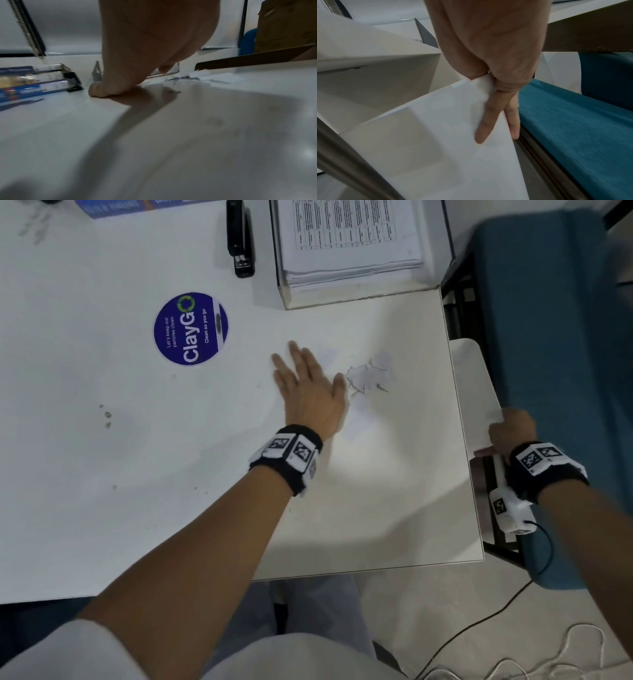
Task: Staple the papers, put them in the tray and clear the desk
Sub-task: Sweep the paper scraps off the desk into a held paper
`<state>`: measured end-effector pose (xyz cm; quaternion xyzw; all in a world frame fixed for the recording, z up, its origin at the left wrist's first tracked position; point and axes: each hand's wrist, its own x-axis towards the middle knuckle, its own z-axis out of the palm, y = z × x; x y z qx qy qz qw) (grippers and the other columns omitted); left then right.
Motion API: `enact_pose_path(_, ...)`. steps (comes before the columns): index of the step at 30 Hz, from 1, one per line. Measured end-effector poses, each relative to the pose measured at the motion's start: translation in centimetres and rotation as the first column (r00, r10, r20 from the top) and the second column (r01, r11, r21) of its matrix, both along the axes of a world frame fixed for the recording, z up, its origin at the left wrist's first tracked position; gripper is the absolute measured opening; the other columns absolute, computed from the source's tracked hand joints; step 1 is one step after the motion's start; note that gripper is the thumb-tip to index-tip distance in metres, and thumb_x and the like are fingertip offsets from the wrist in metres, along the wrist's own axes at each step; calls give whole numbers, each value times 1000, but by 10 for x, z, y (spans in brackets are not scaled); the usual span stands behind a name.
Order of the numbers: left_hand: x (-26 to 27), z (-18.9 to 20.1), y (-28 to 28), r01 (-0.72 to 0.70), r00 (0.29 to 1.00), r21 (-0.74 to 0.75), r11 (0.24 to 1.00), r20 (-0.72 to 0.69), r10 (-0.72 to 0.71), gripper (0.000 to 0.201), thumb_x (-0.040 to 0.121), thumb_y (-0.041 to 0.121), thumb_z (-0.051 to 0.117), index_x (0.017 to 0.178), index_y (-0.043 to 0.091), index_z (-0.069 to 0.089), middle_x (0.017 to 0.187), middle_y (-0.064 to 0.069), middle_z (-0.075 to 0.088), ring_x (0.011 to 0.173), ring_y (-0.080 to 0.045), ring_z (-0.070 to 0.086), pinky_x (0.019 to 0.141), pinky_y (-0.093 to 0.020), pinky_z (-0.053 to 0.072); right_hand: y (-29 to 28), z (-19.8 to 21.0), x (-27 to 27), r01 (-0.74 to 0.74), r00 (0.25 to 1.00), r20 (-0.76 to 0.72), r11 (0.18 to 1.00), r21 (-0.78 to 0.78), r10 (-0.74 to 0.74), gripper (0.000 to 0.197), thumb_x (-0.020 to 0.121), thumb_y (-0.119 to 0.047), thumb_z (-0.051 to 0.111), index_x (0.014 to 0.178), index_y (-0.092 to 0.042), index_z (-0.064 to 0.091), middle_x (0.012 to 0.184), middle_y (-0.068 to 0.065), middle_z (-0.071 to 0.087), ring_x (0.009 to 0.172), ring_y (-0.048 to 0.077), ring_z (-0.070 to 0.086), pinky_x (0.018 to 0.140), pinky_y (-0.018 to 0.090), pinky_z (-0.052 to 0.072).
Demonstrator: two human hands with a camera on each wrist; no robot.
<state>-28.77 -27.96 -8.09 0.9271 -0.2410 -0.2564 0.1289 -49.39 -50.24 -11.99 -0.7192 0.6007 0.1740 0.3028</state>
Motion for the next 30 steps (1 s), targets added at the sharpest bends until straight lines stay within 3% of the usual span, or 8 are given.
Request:
enact_pose_path(5,-18,-2,-40,185,983,12,983,-18,-185,73,98,42,25,150,-2,-1,159,-21,-14,145,-43,-17,120,-51,-6,-3,0,-8,-44,998,-47,999,-6,44,37,81,4,61,116,13,53,118,29,59,110,41,57,71,31,47)
enact_pose_path(8,-34,-3,-41,281,960,-18,960,-16,-281,71,99,40,26,150,-3,0,160,-19,-13,146,-41,-16,121,-49,-4,-3,-1,-10,-128,988,-85,992,-9,126,52,70,-1,77,114,16,54,120,30,59,113,40,55,91,37,44)
enact_pose_path(12,-50,2,-32,329,941,-97,939,-55,-335,68,100,37,28,150,-2,5,161,-18,-9,147,-39,-12,121,-49,-1,-3,-2,-11,-75,997,-35,997,-24,74,37,78,8,62,113,18,52,118,32,61,112,42,56,93,40,46)
enact_pose_path(17,-46,28,33,86,996,-178,980,12,-85,70,98,40,28,151,4,0,161,-13,-9,148,-31,-14,115,-43,-11,-5,-3,-9,-48,998,30,998,-38,49,39,79,7,62,115,17,51,121,31,59,114,43,54,92,38,45)
enact_pose_path(20,-60,32,104,-85,994,-40,996,-71,82,70,99,40,24,150,8,-11,160,-12,-19,145,-30,-22,118,-45,-13,-8,-11,-8,38,996,87,999,1,-38,30,84,8,47,114,15,52,116,24,62,109,42,58,85,39,51)
enact_pose_path(23,-88,19,144,-95,986,128,987,-124,111,73,97,42,22,150,3,-11,158,-15,-24,145,-35,-24,120,-54,-4,-9,-17,-5,47,995,86,999,4,-47,32,78,2,53,108,13,54,112,24,64,107,42,60,89,43,52)
enact_pose_path(27,-119,11,114,-88,987,119,989,-124,103,85,88,58,6,149,2,-12,156,-18,-28,140,-42,-30,118,-54,-11,-11,-26,-7,79,992,102,997,13,-80,30,79,4,54,108,11,56,114,24,65,108,42,61,91,39,51)
enact_pose_path(30,-134,8,72,19,995,63,998,-97,-13,81,93,57,13,150,5,-9,157,-16,-25,139,-43,-31,118,-52,-13,-10,-26,-8,98,991,88,995,20,-99,34,81,4,54,115,9,54,121,24,62,111,39,60,90,37,52)
